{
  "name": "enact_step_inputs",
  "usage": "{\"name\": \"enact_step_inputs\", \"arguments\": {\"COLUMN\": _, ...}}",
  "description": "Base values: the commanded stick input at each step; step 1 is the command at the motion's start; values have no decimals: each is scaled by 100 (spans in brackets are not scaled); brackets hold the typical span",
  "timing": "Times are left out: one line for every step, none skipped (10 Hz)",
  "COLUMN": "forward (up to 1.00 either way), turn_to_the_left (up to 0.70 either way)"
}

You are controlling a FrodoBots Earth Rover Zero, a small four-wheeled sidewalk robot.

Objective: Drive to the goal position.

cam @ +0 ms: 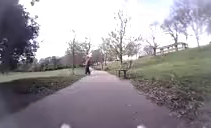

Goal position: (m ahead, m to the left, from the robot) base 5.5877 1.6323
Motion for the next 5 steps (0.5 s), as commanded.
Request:
{"name": "enact_step_inputs", "arguments": {"forward": 70, "turn_to_the_left": 26}}
{"name": "enact_step_inputs", "arguments": {"forward": 70, "turn_to_the_left": 21}}
{"name": "enact_step_inputs", "arguments": {"forward": 70, "turn_to_the_left": 17}}
{"name": "enact_step_inputs", "arguments": {"forward": 70, "turn_to_the_left": 1}}
{"name": "enact_step_inputs", "arguments": {"forward": 70, "turn_to_the_left": 1}}
